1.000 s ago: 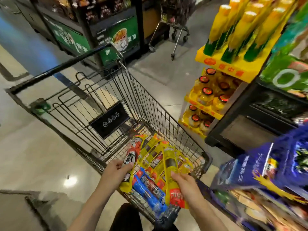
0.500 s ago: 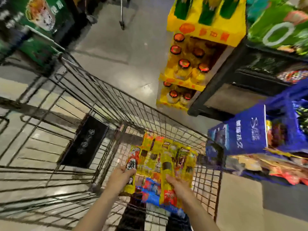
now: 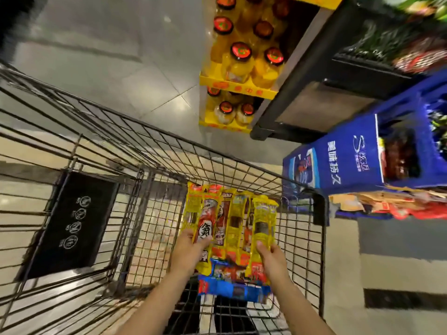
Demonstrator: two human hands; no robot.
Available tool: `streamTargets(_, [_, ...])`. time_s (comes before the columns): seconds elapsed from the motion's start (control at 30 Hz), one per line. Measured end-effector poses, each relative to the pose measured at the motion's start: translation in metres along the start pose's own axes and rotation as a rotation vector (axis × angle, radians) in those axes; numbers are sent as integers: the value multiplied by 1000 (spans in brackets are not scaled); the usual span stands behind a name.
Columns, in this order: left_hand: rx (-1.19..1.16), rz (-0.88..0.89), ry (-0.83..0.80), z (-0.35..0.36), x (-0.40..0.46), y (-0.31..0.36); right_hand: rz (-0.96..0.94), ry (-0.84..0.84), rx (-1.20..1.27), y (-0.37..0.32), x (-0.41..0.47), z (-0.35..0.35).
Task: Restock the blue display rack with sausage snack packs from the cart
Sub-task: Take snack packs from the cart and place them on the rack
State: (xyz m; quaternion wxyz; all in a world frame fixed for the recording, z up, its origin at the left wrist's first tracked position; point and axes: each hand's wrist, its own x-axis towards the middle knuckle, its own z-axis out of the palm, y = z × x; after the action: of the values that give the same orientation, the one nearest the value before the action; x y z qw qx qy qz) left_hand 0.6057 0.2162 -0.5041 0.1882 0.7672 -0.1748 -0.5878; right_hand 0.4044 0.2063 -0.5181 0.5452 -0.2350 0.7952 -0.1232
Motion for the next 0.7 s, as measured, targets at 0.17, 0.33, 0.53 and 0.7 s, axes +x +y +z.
streamTargets(0.17, [53,-27,-67,65,16,2,-41,63,81,7,25,-20])
streamTargets(0.33, [142,-57,-105,115,34,-4,-46,75,56,29,50,-21])
streamTargets(0.53, [295,-25,-88,139,49,-10,-34,186,-31,47,67,-13])
streamTargets(0.7, [306,32,-74,149,58,-23,-98,281,-153,51,75,-12])
